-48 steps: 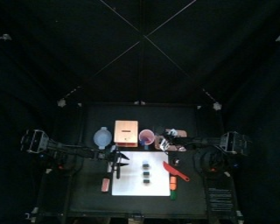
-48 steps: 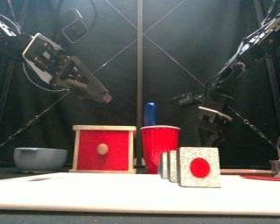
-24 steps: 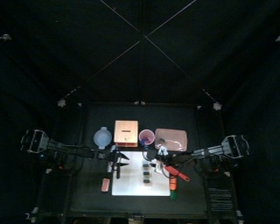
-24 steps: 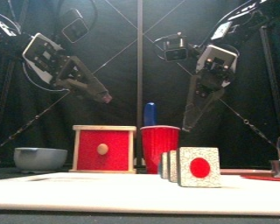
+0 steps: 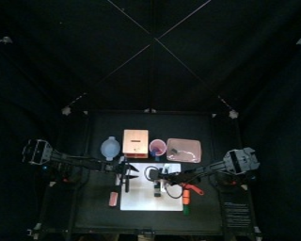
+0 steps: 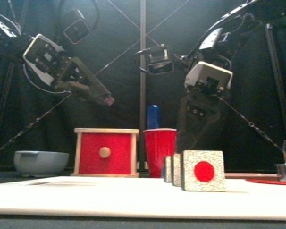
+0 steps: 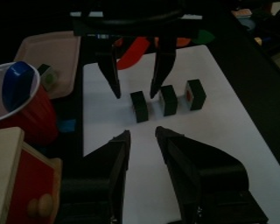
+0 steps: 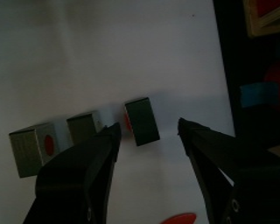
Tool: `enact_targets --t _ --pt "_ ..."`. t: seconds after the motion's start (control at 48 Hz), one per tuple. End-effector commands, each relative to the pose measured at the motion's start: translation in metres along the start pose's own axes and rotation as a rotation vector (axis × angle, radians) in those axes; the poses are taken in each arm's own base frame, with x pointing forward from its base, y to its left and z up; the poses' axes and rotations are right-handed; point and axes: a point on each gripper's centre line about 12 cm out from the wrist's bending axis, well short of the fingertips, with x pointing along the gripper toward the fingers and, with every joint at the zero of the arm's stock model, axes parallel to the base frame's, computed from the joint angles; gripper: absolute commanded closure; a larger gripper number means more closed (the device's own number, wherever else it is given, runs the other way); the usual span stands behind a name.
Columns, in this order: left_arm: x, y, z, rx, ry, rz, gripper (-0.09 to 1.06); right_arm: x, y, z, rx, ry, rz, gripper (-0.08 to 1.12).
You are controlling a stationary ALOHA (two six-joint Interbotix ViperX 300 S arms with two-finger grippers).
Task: Place sushi on board then cut the sushi with the knife then place the pieces on the plate
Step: Place the 4 sushi pieces on the plate
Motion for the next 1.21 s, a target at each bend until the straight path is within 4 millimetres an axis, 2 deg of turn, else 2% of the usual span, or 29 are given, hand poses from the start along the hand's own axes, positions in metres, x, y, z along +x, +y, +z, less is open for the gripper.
enact_targets --t 0.021,0.083,0.271,0.354,0.458,0.583,0.708,0.875,1.042,1.208 --pt "-0.001 0.002 0.007 0.002 -0.029 0.006 0.25 -0.002 -0.001 0.007 0.005 -0.019 0.003 0.19" --pt "-0.001 0.002 0.007 0.002 -0.027 0.005 0.25 0.003 0.000 0.005 0.005 -0.007 0.001 0.22" --pt "-0.001 0.003 0.007 0.004 -0.027 0.008 0.25 0.012 0.001 0.002 0.001 -0.009 0.017 0.42" --pt "-0.001 0.003 0.007 0.003 -0.028 0.009 0.25 0.007 -0.005 0.002 0.018 -0.014 0.010 0.46" --pt "-0.001 0.003 0.007 0.003 -0.027 0.009 0.25 -0.009 -0.015 0.001 0.044 -0.035 0.007 0.46" --pt "-0.001 0.003 0.007 0.002 -0.027 0.009 0.25 -0.037 -0.040 -0.008 0.103 -0.033 -0.037 0.46" --pt "-0.001 0.003 0.007 0.003 -0.027 0.009 0.25 -0.062 -0.074 -0.029 0.176 0.023 -0.128 0.46" --pt "-0.001 0.003 0.006 0.003 -0.025 0.009 0.25 -0.081 -0.116 -0.057 0.284 0.068 -0.219 0.46" --pt "-0.001 0.005 0.006 0.001 -0.023 0.013 0.25 -0.079 -0.145 -0.082 0.389 0.080 -0.251 0.46" --pt "-0.001 0.006 0.005 0.000 -0.021 0.016 0.25 -0.057 -0.161 -0.098 0.450 0.037 -0.217 0.45"
